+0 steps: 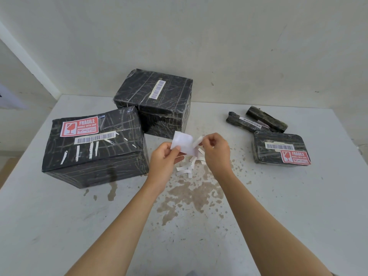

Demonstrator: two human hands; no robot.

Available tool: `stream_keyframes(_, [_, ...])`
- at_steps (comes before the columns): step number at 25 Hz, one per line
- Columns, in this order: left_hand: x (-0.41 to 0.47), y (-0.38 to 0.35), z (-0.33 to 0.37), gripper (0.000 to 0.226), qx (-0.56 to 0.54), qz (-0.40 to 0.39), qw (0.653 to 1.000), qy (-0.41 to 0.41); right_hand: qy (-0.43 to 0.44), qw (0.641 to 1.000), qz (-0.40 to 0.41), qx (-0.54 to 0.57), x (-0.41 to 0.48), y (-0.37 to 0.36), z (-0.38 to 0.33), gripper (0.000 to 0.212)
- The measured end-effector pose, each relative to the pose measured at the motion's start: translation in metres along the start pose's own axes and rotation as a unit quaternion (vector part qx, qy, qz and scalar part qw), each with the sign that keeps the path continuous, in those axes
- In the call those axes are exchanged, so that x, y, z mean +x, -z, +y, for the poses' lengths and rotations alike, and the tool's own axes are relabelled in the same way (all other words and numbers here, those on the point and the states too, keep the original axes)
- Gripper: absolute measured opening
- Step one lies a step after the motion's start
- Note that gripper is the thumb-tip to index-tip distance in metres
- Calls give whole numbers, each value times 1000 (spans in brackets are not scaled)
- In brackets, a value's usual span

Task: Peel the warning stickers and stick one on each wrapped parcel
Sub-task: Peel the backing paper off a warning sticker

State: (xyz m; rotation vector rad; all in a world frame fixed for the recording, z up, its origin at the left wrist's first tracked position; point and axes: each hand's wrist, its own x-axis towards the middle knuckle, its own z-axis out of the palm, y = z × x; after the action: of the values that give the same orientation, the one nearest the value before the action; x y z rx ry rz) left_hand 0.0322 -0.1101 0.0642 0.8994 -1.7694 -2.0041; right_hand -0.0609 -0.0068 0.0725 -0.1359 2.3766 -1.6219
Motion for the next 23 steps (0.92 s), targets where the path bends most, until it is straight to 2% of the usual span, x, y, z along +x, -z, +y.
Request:
stream_keyframes(3, [1,-2,-6,12,-90,63,991,81,-77,995,52,42,6,10,8,17])
stream_keyframes(5, [3,-1,-11,13,-107,89,984,109,-102,992,65,32,7,16,19,17])
stream_keyframes(10, [7,0,-15,13,-107,98,983,113,-129,991,-22,-36,4,8,48,16])
stream_keyframes(14, [11,2,-16,20,-105,93,984,108,-119,980,-94,-131,5,-3,55,23])
stream_keyframes(17, [11,5,-16,20,-109,86,985,107,-106,976,-113,-152,7,-2,59,20])
stream_keyframes(21, [11,7,-16,17,-113,73,985,106,-84,984,-84,-132,7,1,56,9])
stream_keyframes(23, [11,7,-14,13,-113,68,986,106,-112,989,-86,-47,6,3,47,19])
